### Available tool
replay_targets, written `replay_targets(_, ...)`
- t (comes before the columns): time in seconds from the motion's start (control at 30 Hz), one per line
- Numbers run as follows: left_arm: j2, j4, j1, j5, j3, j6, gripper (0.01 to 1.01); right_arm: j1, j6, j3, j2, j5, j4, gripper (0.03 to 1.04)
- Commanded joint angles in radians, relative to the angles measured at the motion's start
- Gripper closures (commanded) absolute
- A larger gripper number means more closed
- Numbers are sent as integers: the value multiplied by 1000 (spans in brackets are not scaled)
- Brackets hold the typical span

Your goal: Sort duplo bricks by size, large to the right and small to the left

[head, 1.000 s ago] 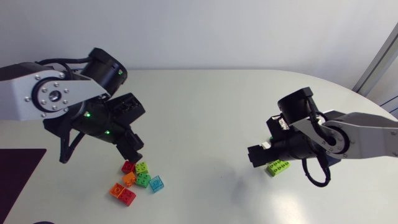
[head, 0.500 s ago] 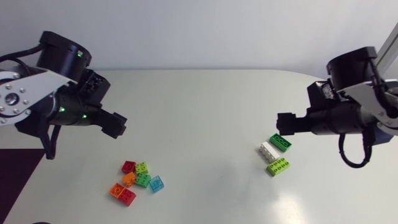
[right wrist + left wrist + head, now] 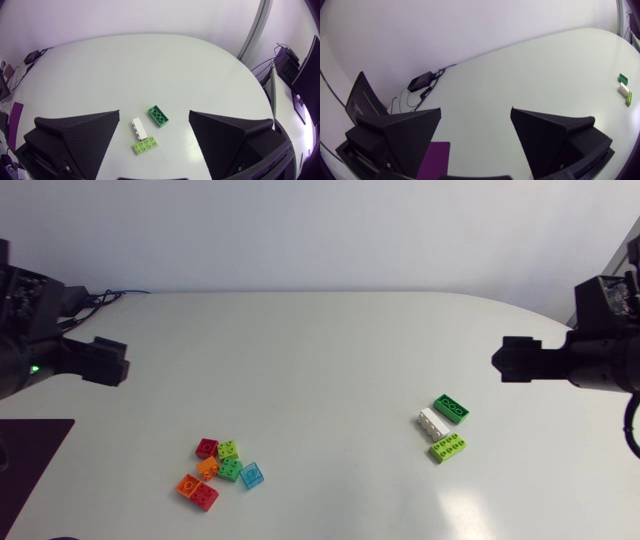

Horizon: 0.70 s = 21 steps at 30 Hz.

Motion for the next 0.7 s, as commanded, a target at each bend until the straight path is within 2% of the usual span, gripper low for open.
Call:
replay_targets(0.0, -83, -5, 15, -45, -27, 1, 61, -6, 29, 12, -47, 13, -34, 66)
replay_targets(0.2, -238, -25, 72, -68, -53, 7, 61, -5, 41, -11, -145, 17, -71, 66)
replay_targets(0.5, -460, -27, 190, -68, -91, 5, 61, 29, 40, -81, -331, 93, -92, 66)
replay_targets(0.67, -581, -16, 194, -39, -168, 4, 61, 27, 35, -152, -464, 119, -69, 66)
